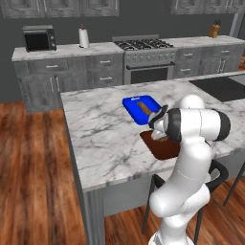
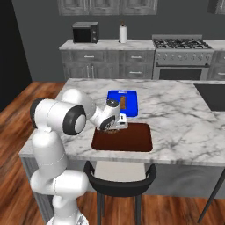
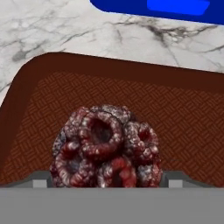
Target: Take the cake and donut from the fridge and place them on the empty tray on the dining counter.
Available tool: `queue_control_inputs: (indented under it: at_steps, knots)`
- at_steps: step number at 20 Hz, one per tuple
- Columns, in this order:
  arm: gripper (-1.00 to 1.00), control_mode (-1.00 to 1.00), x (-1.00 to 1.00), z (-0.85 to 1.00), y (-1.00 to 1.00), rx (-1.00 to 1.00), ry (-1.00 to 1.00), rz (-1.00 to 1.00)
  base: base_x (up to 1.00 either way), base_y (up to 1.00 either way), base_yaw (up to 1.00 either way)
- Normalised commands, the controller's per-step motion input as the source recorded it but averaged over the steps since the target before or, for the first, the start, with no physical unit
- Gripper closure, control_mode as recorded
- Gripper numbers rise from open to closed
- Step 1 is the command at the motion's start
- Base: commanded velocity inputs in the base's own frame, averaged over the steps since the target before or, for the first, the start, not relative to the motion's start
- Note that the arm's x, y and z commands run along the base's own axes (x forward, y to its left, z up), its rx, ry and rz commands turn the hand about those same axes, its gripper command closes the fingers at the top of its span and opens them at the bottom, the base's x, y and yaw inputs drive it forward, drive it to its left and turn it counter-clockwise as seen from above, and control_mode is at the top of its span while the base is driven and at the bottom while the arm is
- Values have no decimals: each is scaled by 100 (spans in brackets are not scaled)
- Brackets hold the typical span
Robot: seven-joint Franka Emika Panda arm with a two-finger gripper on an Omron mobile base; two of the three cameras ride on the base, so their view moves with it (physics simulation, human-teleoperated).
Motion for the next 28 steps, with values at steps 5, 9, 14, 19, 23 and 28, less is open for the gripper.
queue_control_inputs:
  at_steps: [5, 9, 14, 19, 23, 28]
  knots:
    - [100, -100, 23, -47, 0, 0, 4, 5, 0, 0, 0]
    - [-100, -100, 28, -39, 0, 0, 7, 3, 0, 0, 0]
    - [-100, -100, -4, 0, 0, 0, 0, 0, 0, 0, 0]
    - [-100, -100, -16, 3, 0, 0, -4, 0, 0, 0, 0]
    - [-100, -100, -10, 8, 0, 0, -3, 0, 0, 0, 0]
    - [-100, -100, -14, 44, 0, 0, 0, 0, 0, 0, 0]
